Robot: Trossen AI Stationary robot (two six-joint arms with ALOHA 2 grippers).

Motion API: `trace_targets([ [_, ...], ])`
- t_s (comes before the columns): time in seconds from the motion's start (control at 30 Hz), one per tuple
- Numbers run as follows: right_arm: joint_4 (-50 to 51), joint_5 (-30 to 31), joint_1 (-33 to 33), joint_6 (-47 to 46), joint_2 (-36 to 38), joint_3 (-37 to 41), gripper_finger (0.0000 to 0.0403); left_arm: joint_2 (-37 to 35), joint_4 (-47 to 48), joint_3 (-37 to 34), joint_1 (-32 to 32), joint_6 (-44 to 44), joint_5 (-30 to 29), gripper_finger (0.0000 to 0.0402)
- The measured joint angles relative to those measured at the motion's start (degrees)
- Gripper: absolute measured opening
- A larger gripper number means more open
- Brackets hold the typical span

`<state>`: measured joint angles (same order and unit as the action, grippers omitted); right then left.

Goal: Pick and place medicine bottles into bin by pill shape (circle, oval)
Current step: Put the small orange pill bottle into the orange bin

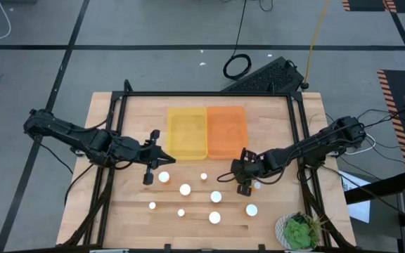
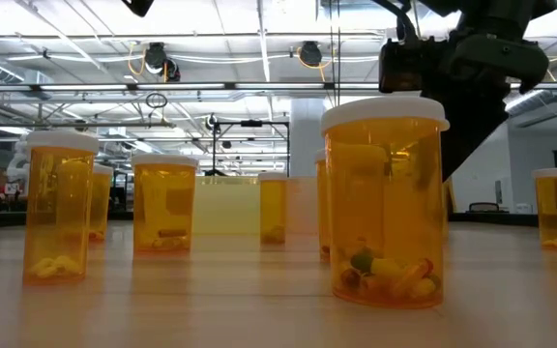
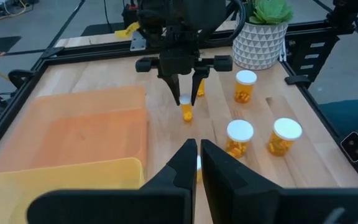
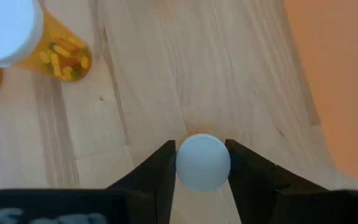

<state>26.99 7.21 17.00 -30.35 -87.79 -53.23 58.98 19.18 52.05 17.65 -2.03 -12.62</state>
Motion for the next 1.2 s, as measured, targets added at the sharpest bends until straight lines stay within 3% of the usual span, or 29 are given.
trace_targets([
  [0.37,-1.83,-5.89,-3.45,0.23,0.04,-2.62,0.0122,0.0,0.04,0.0,0.0,0.84,0.0,0.0026],
  [0.87,9.89,-5.73,-10.5,9.29,0.09,-18.17,0.0123,0.0,0.35,0.0,0.01,0.77,0.0,0.0026],
  [1.2,15.29,-5.87,-19.74,15.83,0.09,-21.68,0.0123,0.0,0.32,-0.01,0.01,0.89,0.01,0.0026],
])
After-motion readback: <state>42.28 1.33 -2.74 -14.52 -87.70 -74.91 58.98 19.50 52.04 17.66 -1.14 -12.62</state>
